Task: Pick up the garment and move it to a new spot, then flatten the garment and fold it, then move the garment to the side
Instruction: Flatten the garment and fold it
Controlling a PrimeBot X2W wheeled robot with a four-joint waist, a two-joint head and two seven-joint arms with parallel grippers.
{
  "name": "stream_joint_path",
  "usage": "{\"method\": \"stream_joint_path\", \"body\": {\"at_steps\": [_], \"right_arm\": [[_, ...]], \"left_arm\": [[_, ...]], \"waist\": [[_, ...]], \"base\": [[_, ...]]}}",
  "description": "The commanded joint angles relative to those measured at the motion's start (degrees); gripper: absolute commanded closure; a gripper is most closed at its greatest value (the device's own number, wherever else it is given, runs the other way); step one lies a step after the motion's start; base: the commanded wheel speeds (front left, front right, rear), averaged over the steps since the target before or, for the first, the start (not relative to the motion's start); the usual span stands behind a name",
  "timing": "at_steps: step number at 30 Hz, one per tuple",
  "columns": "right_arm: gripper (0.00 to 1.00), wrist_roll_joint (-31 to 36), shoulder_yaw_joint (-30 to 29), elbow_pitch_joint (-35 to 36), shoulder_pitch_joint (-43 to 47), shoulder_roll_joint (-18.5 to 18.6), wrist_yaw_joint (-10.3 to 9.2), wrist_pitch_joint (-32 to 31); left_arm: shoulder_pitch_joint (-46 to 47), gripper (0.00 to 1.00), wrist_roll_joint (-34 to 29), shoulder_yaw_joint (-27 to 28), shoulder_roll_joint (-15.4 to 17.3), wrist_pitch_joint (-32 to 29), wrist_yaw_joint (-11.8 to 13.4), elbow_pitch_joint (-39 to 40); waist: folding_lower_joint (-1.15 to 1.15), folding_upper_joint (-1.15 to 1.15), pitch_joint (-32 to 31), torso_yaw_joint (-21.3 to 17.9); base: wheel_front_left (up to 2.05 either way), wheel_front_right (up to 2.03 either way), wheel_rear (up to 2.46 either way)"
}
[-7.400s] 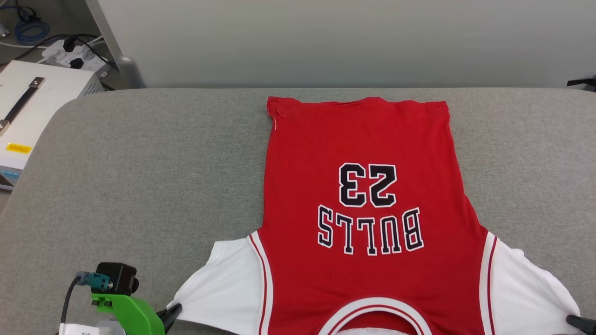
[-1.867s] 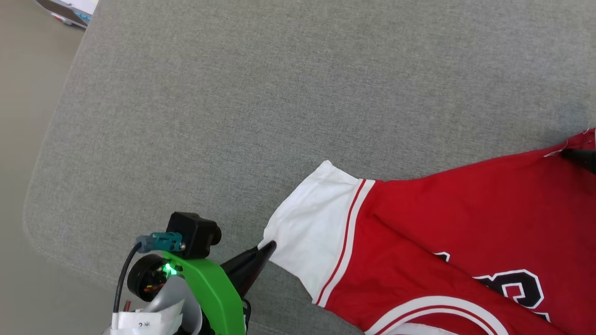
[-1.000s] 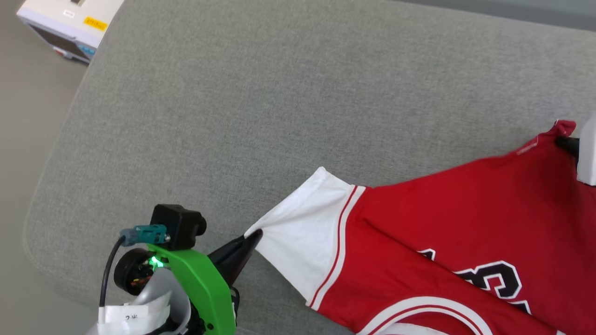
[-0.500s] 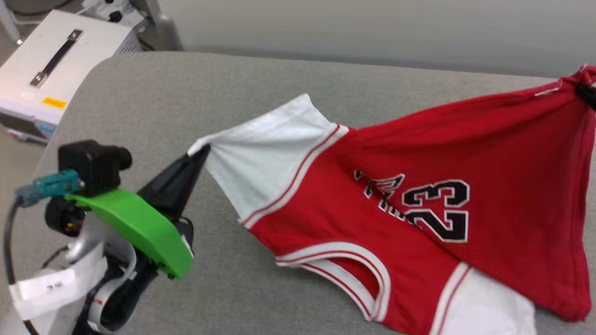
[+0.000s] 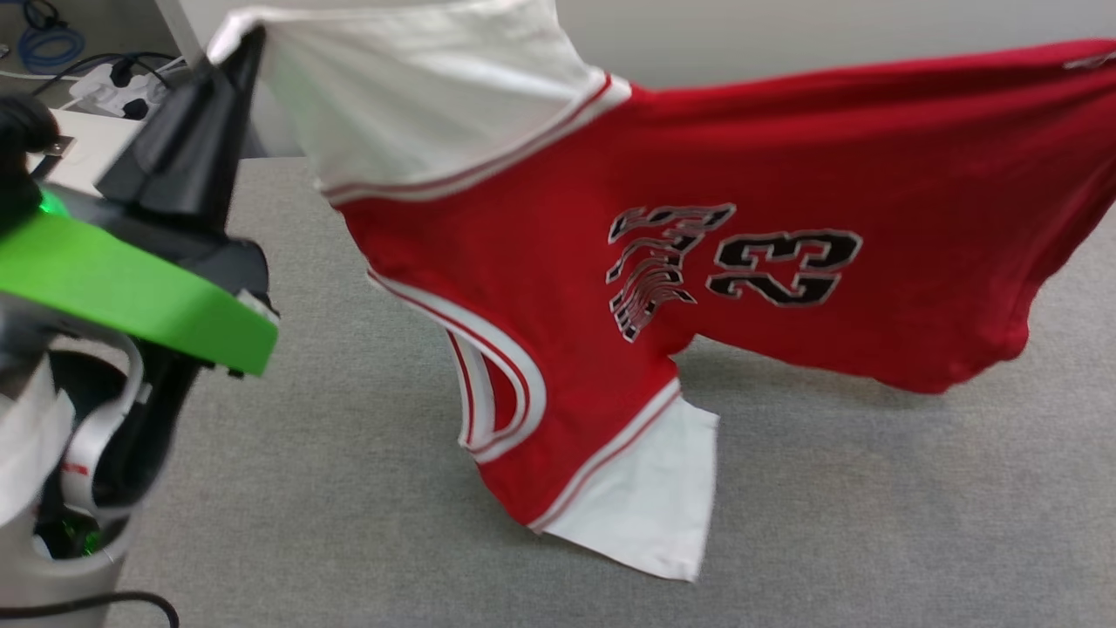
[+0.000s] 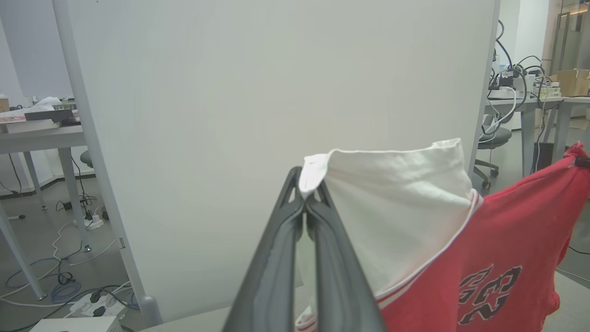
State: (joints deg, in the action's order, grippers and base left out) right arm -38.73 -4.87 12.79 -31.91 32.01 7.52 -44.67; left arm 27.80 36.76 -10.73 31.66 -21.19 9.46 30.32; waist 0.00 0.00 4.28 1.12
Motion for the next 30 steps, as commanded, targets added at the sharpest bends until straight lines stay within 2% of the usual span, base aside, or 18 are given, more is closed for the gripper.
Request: {"method": "stream_joint_path", "body": {"at_steps": [1,9,18,24,30], "right_arm": [[1.00,0.5,-0.4,0.6,-0.7,-0.2,-0.03,1.0],[1.00,-0.2,-1.7,1.2,-3.9,0.8,-0.03,3.9],[1.00,0.8,-2.1,-2.5,-13.3,1.6,-0.03,9.9],[1.00,3.7,1.0,-9.1,-23.7,2.2,-0.03,14.8],[1.00,7.8,5.8,-17.2,-36.1,2.1,-0.03,19.6]], "left_arm": [[2.4,1.00,-1.3,0.6,0.6,0.3,0.5,0.0],[13.1,1.00,-3.9,1.3,2.1,0.5,-0.8,-2.6],[31.4,1.00,-5.8,-0.3,3.8,0.3,-6.2,-11.6],[45.0,1.00,-8.2,-2.7,5.9,0.3,-12.0,-21.7],[61.0,1.00,-11.6,-6.5,5.1,1.7,-15.2,-32.5]], "waist": [[0.00,0.00,0.3,-0.8],[0.00,0.00,4.2,-2.1],[0.00,0.00,14.3,-3.0],[0.00,0.00,22.4,-3.4],[0.00,0.00,30.0,-3.8]], "base": [[0.00,0.00,0.00],[0.00,0.00,0.00],[0.00,0.00,0.00],[0.00,0.00,0.00],[0.00,0.00,0.00]]}}
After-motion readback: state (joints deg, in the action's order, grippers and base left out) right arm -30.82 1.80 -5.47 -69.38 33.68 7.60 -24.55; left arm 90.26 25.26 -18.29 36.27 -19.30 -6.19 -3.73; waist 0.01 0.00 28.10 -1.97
